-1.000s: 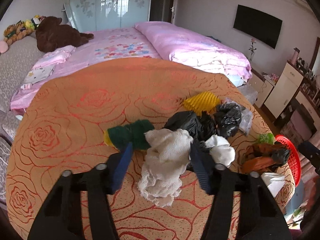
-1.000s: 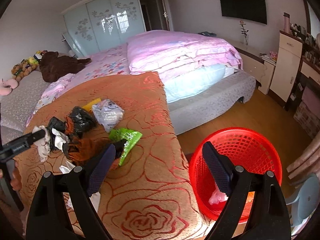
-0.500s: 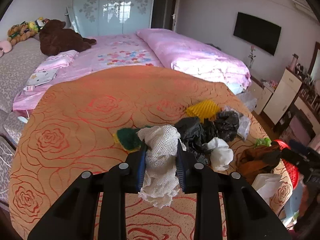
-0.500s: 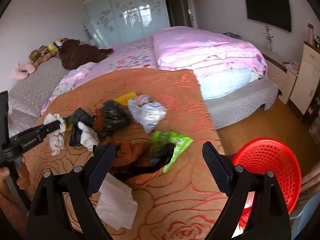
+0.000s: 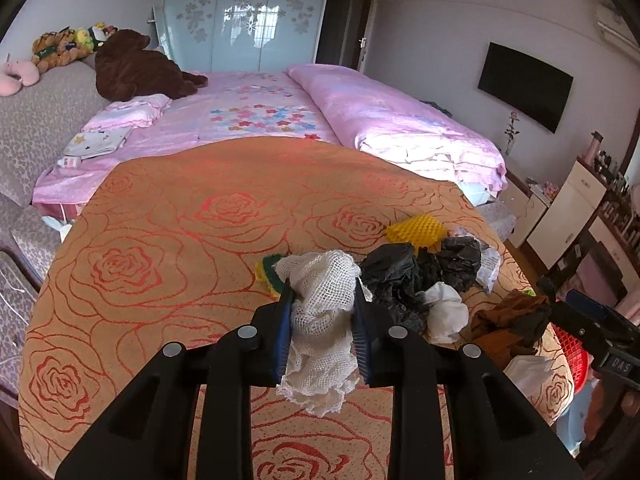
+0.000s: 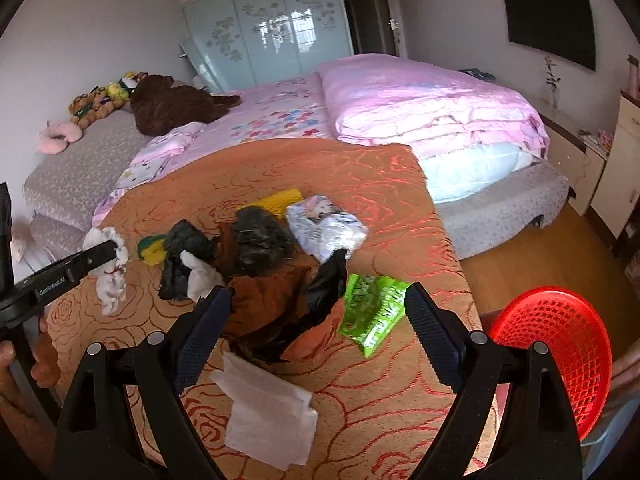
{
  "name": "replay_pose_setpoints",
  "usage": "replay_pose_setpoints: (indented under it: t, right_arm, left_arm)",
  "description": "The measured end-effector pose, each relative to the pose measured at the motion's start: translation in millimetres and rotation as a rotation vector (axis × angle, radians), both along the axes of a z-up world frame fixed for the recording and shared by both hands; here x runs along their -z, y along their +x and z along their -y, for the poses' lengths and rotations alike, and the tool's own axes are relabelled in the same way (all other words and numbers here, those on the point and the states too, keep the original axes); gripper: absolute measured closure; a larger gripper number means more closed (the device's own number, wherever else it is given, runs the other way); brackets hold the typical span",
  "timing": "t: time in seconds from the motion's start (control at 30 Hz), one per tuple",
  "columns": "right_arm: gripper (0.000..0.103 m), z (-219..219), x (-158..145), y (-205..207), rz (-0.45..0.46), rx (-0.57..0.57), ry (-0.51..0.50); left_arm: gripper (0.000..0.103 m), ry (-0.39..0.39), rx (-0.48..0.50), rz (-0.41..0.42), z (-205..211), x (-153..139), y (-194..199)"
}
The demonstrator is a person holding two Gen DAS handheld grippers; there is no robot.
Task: Collect trash
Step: 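Grasp the brown cloth with the right tool while the left tool holds the white mesh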
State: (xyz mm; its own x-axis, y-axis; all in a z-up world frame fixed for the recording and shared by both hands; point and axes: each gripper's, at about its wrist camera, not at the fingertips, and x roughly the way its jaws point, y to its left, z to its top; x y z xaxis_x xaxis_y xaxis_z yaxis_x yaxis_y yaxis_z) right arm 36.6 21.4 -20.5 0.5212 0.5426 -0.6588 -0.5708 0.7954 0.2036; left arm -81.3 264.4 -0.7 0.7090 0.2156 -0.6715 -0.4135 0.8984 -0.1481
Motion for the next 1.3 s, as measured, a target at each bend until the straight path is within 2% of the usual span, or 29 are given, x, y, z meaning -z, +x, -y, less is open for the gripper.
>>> replay_pose_setpoints:
  t: [0.27,0.67,0.83,1.03,1.3]
  right_arm:
    - [0.017,4,0,0,-0.011,-0.012,0.033]
    - [0.018,-39,24,11,-0.021,-0.092,-0.075]
    - [0.036,-47,29,13,-0.034,-0.107,-0.09]
    - [0.058,-52,22,12,-0.019,-0.128,-0.082]
    - [0.061,-49,4,7,0.02,-0.134,-0.057]
  left_arm:
    - [0.078,0.005,0.005,0.01,3,-2,-2]
    - [0.078,0.024,0.03,0.017,12,-6,0]
    - [0.078,0.027,0.031,0.015,13,-6,0]
    - [0.078,0.03,0.037,0.018,14,-7,1]
    - [0.078,0.038,0.053,0.034,18,-13,1]
